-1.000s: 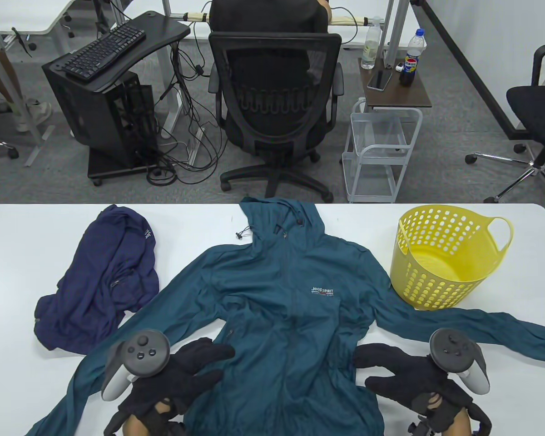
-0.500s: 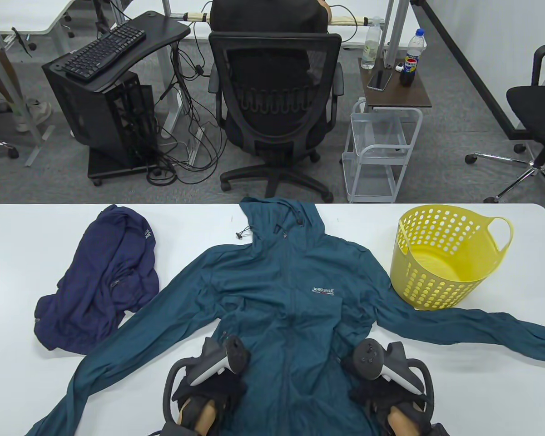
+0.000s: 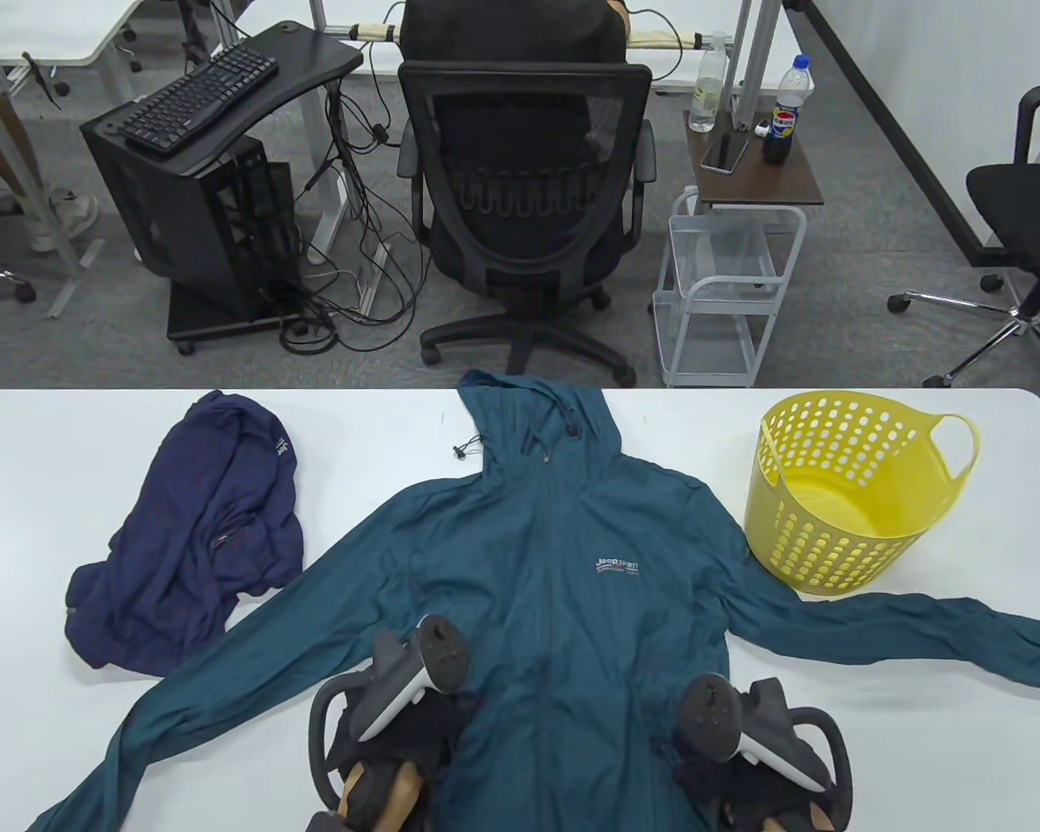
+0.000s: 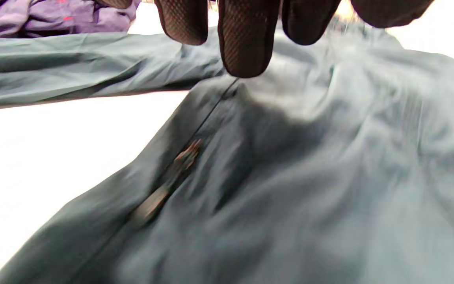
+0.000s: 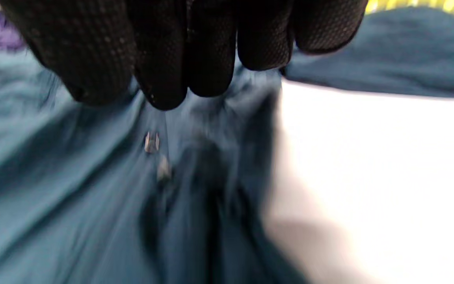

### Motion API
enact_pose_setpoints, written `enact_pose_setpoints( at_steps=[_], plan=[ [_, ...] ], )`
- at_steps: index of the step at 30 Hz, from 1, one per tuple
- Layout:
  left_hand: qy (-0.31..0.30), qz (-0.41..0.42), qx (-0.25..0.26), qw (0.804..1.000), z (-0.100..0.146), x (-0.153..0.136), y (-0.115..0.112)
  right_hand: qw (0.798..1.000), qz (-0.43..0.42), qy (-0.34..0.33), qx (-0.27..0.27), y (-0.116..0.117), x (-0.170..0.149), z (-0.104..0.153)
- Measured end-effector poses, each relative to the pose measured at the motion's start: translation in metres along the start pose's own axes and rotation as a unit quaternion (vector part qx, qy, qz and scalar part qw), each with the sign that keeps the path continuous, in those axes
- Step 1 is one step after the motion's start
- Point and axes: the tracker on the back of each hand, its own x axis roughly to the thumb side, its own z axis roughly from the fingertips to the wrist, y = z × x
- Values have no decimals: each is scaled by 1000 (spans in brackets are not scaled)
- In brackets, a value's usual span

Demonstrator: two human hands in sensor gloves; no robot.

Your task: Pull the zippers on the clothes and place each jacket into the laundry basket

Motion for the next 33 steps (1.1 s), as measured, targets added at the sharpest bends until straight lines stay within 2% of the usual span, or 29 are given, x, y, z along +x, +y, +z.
enact_pose_setpoints(
  at_steps=[2, 3, 5, 8, 9, 12, 14, 16, 20, 22, 25, 27, 30, 33],
  plan=[
    [0, 10, 44, 999, -18, 2, 0, 999, -12, 16, -37, -6, 1, -18],
    [4, 3, 51, 999, -29, 3, -3, 999, -20, 36, -36, -5, 1, -31],
    [4, -24, 46, 999, -49, 5, -13, 998, -32, 50, 7, 5, 1, -53],
    [2, -61, 3, 998, -73, 4, -32, 996, -40, 57, 59, 26, 1, -80],
    [5, -67, -28, 997, -80, 2, -41, 995, -44, 56, 73, 36, 0, -89],
    [15, -76, -80, 994, -88, -7, -60, 991, -52, 48, 115, 58, -8, -101],
    [27, -95, -113, 989, -89, -13, -63, 989, -44, 55, 132, 62, -14, -102],
    [53, -93, -112, 988, -84, -18, -58, 990, -49, 63, 119, 59, -20, -97],
    [80, -106, -129, 983, -70, -29, -52, 986, -57, 63, 141, 59, -24, -82],
    [90, -97, -145, 980, -59, -31, -43, 987, -44, 50, 149, 57, -19, -72],
    [105, -86, -138, 981, -51, -26, -23, 986, -39, 36, 157, 51, -7, -63],
    [108, -70, -122, 984, -50, -18, -7, 991, -45, 22, 124, 46, -1, -61],
    [71, -22, -54, 996, -55, 4, 20, 996, -63, 1, 68, 39, 7, -59],
    [51, -40, 12, 998, -72, 33, 42, 997, -72, -20, 35, 36, 13, -56]
  ],
)
